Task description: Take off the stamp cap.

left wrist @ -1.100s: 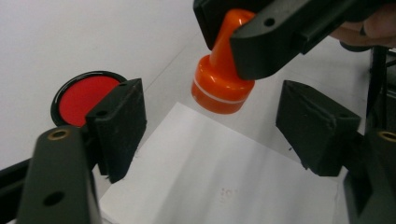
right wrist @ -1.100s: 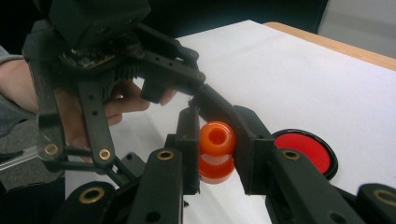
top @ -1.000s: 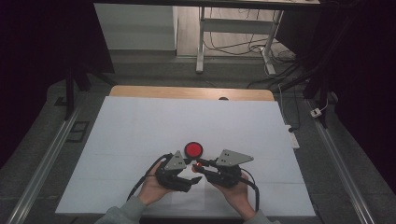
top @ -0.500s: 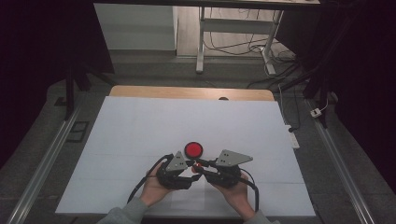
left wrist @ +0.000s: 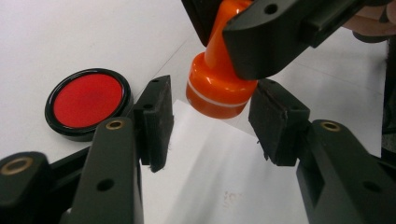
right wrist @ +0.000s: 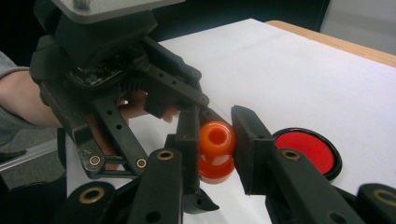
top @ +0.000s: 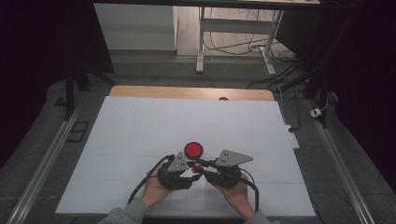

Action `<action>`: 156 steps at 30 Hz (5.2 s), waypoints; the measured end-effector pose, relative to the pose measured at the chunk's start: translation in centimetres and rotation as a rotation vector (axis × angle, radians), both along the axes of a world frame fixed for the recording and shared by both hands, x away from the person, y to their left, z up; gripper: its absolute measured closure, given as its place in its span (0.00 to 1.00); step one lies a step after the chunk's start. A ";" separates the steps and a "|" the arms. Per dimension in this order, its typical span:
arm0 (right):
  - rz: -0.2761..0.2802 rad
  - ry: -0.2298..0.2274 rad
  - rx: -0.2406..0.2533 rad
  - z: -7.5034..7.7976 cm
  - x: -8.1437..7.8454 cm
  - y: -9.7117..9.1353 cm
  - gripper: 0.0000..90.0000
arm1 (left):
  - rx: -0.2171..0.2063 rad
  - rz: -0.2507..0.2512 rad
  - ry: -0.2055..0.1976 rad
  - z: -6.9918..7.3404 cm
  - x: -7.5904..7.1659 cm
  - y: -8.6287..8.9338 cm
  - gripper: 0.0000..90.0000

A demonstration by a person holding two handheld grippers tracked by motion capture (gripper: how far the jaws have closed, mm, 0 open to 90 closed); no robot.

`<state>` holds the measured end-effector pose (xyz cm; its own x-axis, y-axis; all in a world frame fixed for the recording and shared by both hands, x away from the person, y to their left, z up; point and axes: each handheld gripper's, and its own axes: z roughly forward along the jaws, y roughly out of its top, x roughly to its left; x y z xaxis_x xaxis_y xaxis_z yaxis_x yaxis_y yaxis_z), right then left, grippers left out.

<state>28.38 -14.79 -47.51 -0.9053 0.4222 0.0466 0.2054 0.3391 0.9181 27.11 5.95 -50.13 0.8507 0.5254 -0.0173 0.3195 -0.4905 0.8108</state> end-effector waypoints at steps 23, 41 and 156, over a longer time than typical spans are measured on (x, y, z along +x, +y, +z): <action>0.005 0.008 0.007 -0.1 0.0 0.0 0.80 | 0.010 -0.017 -0.022 -0.1 0.0 0.0 0.71; -0.001 0.026 0.007 -0.2 0.1 0.0 0.80 | 0.044 -0.013 -0.052 -0.3 -0.2 -0.1 0.72; -0.139 -0.008 0.061 0.3 1.3 -3.8 0.81 | -0.151 0.284 0.057 -0.4 -3.2 15.4 0.72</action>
<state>29.66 -18.64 -47.24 -0.8388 0.5400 0.0692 0.2393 0.2517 0.9377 23.89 21.33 -50.54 0.6655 0.7297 -0.1569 0.4738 -0.2506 0.8442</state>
